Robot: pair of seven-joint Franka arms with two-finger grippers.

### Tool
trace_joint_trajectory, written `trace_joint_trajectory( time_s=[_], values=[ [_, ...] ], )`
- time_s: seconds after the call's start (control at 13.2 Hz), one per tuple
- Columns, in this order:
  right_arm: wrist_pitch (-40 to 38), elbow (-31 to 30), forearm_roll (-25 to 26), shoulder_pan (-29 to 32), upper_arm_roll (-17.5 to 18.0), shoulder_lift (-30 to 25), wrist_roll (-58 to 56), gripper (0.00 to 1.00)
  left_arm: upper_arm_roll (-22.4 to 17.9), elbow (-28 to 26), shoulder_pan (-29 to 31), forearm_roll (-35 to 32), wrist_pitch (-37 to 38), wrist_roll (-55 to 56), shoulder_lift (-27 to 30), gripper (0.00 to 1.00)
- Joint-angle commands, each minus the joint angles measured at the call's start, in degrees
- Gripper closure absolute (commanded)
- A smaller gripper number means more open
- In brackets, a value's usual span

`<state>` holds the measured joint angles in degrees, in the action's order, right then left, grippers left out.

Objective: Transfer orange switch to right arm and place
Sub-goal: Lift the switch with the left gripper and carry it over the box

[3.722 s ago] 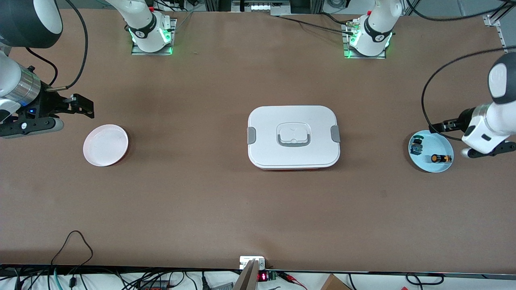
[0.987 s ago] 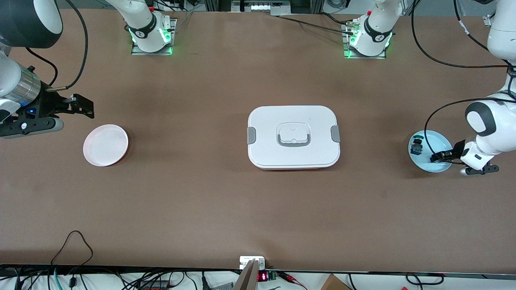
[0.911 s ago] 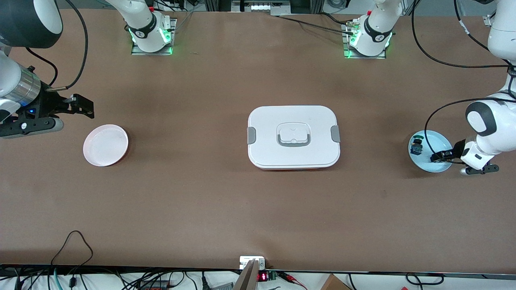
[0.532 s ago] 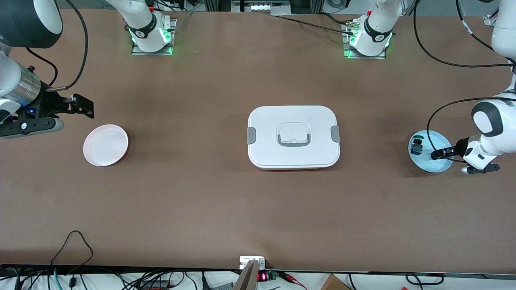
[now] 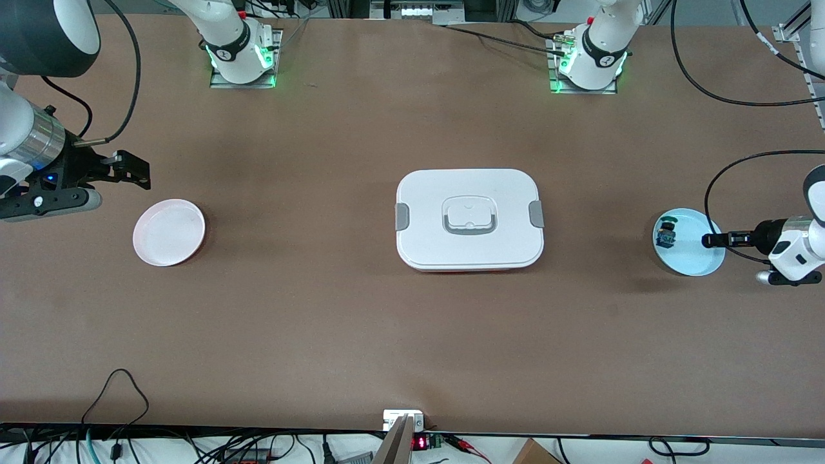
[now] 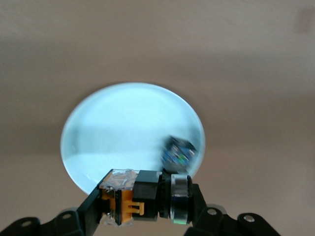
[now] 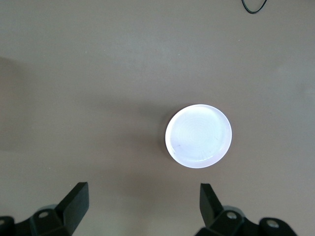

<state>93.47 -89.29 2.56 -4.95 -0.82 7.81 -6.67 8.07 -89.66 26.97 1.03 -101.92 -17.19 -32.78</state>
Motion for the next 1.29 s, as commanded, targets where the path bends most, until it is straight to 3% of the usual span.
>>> trace_joint_trajectory(
  time_s=[0.0, 0.15, 0.3, 0.53, 0.91, 1.22],
  values=[
    [-0.1, 1.0, 0.8, -0.1, 0.0, 0.4, -0.4, 0.00, 3.3, 2.9, 0.4, 1.4, 9.7, -1.9, 3.5, 0.77],
    [-0.1, 1.0, 0.7, -0.1, 0.0, 0.4, -0.4, 0.00, 7.0, 8.3, 0.1, 1.3, 19.3, -1.9, 3.5, 0.86],
    [-0.1, 1.0, 0.7, -0.1, 0.0, 0.4, -0.4, 0.00, 12.6, 12.3, 0.1, 1.3, 26.4, -0.7, 3.5, 0.88],
    [-0.2, 1.0, 0.7, -0.1, 0.0, 0.4, -0.4, 0.00, 20.2, 14.9, 0.6, 1.9, 30.1, -0.1, 3.8, 0.88],
    [-0.1, 1.0, 0.8, -0.1, 0.0, 0.5, -0.4, 0.00, 23.8, 13.9, -4.5, 21.8, 27.6, -4.1, 0.5, 0.89],
    [-0.1, 1.0, 0.8, -0.1, 0.0, 0.5, -0.4, 0.00, 24.0, 11.2, -14.5, 29.7, 13.2, -23.8, -1.1, 0.92]
  ],
)
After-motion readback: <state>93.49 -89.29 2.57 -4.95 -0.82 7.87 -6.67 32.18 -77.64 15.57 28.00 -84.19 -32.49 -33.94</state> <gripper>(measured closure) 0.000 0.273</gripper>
